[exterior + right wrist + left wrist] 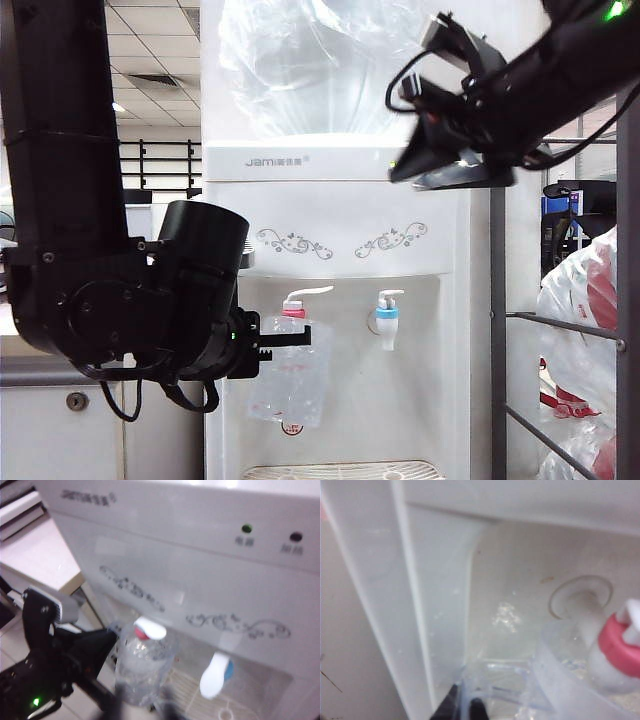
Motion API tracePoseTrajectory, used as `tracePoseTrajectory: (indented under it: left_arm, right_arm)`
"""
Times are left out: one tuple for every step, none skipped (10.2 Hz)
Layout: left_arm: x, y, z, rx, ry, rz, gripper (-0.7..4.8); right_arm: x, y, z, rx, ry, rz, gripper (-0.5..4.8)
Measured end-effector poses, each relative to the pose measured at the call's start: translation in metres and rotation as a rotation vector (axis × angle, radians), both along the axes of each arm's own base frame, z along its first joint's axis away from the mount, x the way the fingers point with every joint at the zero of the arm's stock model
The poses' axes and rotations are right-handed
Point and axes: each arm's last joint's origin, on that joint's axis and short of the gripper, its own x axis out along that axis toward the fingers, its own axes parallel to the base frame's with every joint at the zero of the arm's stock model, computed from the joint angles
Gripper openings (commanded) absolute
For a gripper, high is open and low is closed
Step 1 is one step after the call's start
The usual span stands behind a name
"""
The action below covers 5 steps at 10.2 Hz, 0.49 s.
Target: Pick up the plastic mug from the left desk, go to the hot water outlet of the water dispenser, press the vertical switch to get some water, then put the mug back on the desk.
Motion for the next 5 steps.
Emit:
tracePoseTrajectory:
  left_arm:
    - [0.000,0.000,0.000,0.000,0.000,0.000,-0.05]
    - [0.000,0.000,0.000,0.000,0.000,0.000,-0.05]
    - [0.000,0.000,0.000,0.000,0.001,-0.001,-0.05]
    - [0.000,0.000,0.000,0.000,0.000,0.000,-0.05]
    - [0.000,0.000,0.000,0.000,0.001,0.000,-0.05]
  right_arm:
    - [0.003,0.002,-0.001,0.010,-0.020,0.001,-0.01]
    - [0.006,0.004,-0.002,0.026,-0.047,0.011,-0.02]
    - [0.010,0.006,-0.003,0.040,-0.057,0.028,-0.01]
    - [0.015,0.012,-0.004,0.044,-0.054,0.050,-0.01]
    - [0.021,0.018,-0.007,0.039,-0.040,0.064,-0.01]
